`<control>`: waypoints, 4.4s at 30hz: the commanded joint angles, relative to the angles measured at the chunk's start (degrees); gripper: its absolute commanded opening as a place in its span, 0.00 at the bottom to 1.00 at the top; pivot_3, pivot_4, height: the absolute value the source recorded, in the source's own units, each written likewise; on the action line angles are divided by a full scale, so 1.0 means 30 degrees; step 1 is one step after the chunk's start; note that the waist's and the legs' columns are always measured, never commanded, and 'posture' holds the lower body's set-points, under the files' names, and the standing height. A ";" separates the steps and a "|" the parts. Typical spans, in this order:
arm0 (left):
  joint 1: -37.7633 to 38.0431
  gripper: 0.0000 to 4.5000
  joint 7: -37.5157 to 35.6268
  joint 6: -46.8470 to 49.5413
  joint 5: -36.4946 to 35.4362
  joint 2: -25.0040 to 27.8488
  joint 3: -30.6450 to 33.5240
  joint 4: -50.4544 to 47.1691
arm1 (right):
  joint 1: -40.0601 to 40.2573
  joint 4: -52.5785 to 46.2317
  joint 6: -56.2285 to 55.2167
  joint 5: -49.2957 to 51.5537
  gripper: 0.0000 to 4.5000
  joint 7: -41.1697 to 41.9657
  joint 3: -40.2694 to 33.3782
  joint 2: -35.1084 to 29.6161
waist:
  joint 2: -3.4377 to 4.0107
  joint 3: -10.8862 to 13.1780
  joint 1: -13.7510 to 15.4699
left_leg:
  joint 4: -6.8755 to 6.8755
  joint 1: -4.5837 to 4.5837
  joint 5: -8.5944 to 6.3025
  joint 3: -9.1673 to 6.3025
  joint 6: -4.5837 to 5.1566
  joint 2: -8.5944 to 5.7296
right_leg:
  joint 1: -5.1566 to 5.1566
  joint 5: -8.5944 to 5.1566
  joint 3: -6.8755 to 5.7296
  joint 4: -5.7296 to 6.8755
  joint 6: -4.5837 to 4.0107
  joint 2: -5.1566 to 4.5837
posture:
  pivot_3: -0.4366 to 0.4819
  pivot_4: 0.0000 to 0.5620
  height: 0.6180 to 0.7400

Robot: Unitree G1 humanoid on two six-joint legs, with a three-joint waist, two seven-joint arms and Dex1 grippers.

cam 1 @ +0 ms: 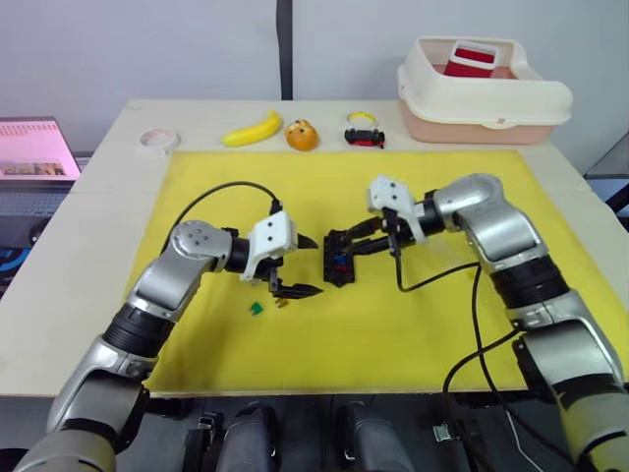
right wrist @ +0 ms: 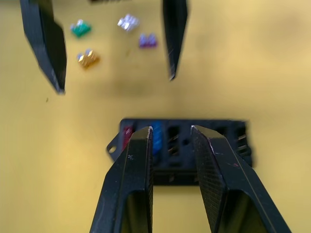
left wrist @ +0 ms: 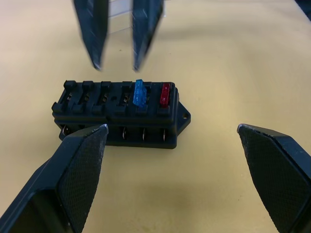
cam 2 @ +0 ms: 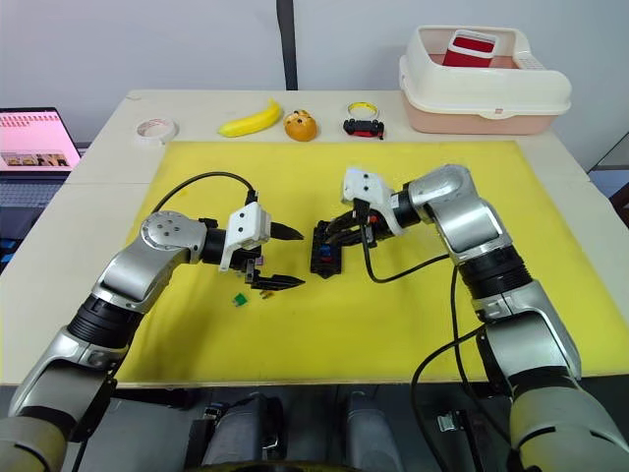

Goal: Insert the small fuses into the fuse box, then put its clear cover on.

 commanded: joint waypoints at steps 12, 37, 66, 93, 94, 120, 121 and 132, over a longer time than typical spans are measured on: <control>-0.0562 1.00 0.0030 -0.0560 0.0044 0.0129 0.0576 0.0316 | 0.2411 -0.3708 0.1041 0.1660 0.01 -0.2261 -0.1356 0.0226 | 0.0001 0.0000 0.0003 | 0.0001 -0.0035 0.0001 0.0000 -0.0001 -0.0001 | -0.0034 0.0000 0.0000 0.0001 0.0001 -0.0002 | 0.48 0.27 0.99; -0.0631 1.00 -0.0006 -0.0563 0.0016 0.0203 0.0570 0.0347 | 0.4550 -0.2619 0.0825 0.0857 0.01 -0.3527 -0.0037 0.0258 | 0.0000 0.0000 0.0021 | 0.0003 -0.0038 0.0001 -0.0005 -0.0001 -0.0001 | -0.0031 0.0001 -0.0001 0.0000 0.0001 0.0000 | 0.48 0.27 0.99; -0.0947 1.00 -0.0041 -0.0471 -0.0108 0.0145 0.0695 0.0580 | 0.4537 -0.2439 0.1883 0.3283 0.01 -0.3702 -0.2106 0.0682 | 0.0001 -0.0005 0.0415 | 0.0013 0.0064 -0.0002 -0.0007 0.0001 -0.0004 | 0.0092 -0.0004 -0.0004 -0.0022 -0.0007 -0.0005 | 0.48 0.27 0.99; -0.0929 1.00 -0.7305 -0.0460 -0.1746 0.7456 0.3628 0.2203 | 1.0448 -0.9892 0.1394 0.5466 0.44 -0.0043 -0.9295 -1.1345 | 0.0014 0.0005 0.0402 | 0.0005 -0.0060 -0.0005 0.0001 0.0006 -0.0002 | -0.0053 -0.0037 0.0001 -0.0038 -0.0066 -0.0015 | 0.48 0.27 0.99; -0.0858 1.00 -0.7618 -0.0697 -0.1744 0.7805 0.3760 0.2454 | 1.0933 -0.9790 0.1424 0.5614 0.55 0.0240 -0.9987 -1.1785 | 0.0014 0.0005 0.0386 | 0.0003 -0.0059 -0.0005 0.0002 0.0006 -0.0001 | -0.0056 -0.0037 0.0001 -0.0038 -0.0066 -0.0016 | 0.48 0.27 0.99; -0.2473 1.00 -0.8269 0.8562 -0.4691 0.6593 0.0641 0.5795 | 0.6936 -1.2149 0.3567 0.7851 1.00 -0.2737 -0.7609 -1.0031 | 0.0021 0.0010 0.0271 | 0.0013 -0.0071 -0.0005 0.0000 0.0006 0.0007 | -0.0082 -0.0026 0.0005 -0.0013 -0.0044 -0.0004 | 0.48 0.27 0.99; -0.2660 1.00 -0.8336 0.9285 -0.4685 0.6494 0.0339 0.6185 | 0.6515 -1.2446 0.3836 0.8030 1.00 -0.2953 -0.7243 -0.9708 | 0.0020 0.0009 0.0274 | 0.0014 -0.0074 -0.0005 0.0002 0.0006 0.0005 | -0.0083 -0.0023 0.0006 -0.0014 -0.0038 -0.0006 | 0.48 0.27 0.99; -0.4466 1.00 -0.8369 1.1792 -0.3754 0.4372 -0.1379 1.0597 | 0.5622 -1.4996 0.5528 0.9486 1.00 -0.4204 -0.6119 -0.8593 | 0.0020 0.0009 0.0442 | 0.0034 -0.0087 -0.0005 -0.0008 0.0006 0.0001 | -0.0084 -0.0032 0.0004 -0.0011 -0.0058 -0.0017 | 0.48 0.27 0.99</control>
